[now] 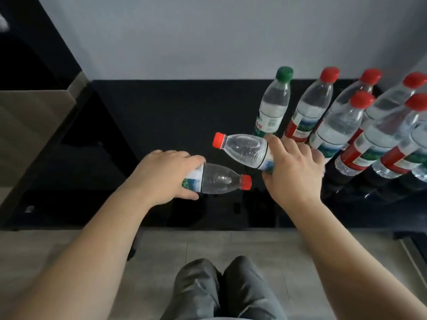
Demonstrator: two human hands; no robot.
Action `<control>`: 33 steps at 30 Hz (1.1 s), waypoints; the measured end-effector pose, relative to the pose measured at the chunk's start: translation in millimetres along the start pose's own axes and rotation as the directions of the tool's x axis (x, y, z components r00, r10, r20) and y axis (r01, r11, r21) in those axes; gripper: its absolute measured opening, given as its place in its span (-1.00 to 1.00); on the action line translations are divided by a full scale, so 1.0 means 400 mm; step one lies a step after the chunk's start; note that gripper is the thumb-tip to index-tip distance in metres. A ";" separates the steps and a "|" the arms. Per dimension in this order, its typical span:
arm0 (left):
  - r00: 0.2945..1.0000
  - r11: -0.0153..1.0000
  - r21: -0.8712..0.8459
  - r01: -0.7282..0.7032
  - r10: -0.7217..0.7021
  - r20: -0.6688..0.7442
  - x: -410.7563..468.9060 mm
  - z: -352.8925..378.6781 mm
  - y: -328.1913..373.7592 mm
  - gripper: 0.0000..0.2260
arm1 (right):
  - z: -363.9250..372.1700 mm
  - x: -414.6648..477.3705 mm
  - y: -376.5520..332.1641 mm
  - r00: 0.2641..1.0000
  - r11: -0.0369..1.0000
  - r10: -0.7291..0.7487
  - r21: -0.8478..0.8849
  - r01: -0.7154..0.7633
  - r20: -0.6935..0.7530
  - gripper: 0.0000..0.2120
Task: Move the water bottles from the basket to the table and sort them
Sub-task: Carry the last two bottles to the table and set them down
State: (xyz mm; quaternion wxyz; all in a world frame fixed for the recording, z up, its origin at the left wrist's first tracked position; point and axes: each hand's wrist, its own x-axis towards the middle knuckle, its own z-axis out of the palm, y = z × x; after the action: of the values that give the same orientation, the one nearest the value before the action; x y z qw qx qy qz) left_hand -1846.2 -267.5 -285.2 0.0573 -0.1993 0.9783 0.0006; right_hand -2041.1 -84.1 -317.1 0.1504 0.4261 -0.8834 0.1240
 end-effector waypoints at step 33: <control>0.847 0.291 -0.939 -0.184 -0.438 -0.302 0.027 0.162 0.172 -0.60 | 0.050 -0.102 0.035 0.927 0.261 0.359 0.942 -0.211 0.109 -0.32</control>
State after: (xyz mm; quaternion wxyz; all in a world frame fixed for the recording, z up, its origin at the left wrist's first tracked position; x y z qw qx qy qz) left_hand -1875.8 -206.8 -352.1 -0.3321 -0.2671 0.7404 0.5198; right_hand -2031.1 -53.5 -352.1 -0.0946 0.2576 -0.6943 0.6653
